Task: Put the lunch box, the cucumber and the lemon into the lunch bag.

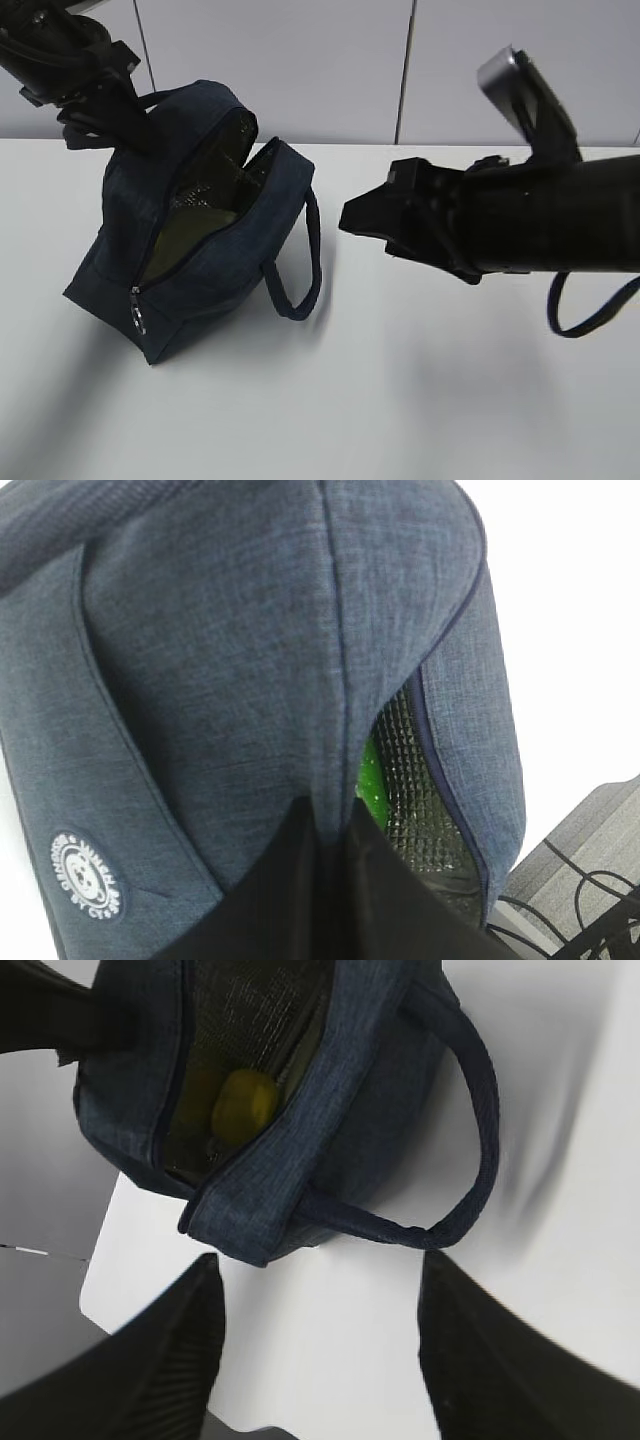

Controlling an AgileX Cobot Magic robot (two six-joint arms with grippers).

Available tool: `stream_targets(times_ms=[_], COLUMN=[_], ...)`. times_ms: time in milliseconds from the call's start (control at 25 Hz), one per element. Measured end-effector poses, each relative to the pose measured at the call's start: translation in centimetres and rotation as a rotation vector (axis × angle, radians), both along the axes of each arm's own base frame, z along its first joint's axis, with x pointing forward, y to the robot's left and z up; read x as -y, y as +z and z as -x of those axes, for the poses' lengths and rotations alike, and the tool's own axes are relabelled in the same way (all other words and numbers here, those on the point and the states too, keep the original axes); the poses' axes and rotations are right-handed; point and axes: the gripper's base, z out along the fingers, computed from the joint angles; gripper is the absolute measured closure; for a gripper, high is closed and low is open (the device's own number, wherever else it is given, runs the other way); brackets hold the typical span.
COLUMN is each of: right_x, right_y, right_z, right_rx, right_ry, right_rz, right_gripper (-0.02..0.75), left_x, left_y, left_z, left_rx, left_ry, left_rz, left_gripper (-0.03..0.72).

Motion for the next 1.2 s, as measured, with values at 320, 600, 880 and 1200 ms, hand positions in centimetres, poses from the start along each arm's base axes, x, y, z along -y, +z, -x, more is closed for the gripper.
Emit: stream_targets(times_ms=[320, 600, 880, 1200], right_x=[-2.6, -4.1, -5.0, -6.1], right_y=[-4.0, -4.6, -5.4, -7.0], right_z=[-3.0, -5.6, -7.7, -10.0], right_rx=[-0.078, -0.058, -0.053, -0.065], right_ry=[0.098, 0.12, 0.111, 0.109], right_rz=[-0.033, -0.031, -0.019, -0.012], right_gripper=[0.279, 0.279, 0.279, 0.281], left_x=[0.0, 0.0, 0.0, 0.0], left_y=[0.0, 0.0, 0.0, 0.0], left_z=[0.0, 0.0, 0.0, 0.0], left_rx=[0.001, 0.001, 0.003, 0.004], left_ry=[-0.002, -0.002, -0.004, -0.005], left_rz=[0.001, 0.001, 0.001, 0.001], left_gripper=[0.691, 0.691, 0.691, 0.691])
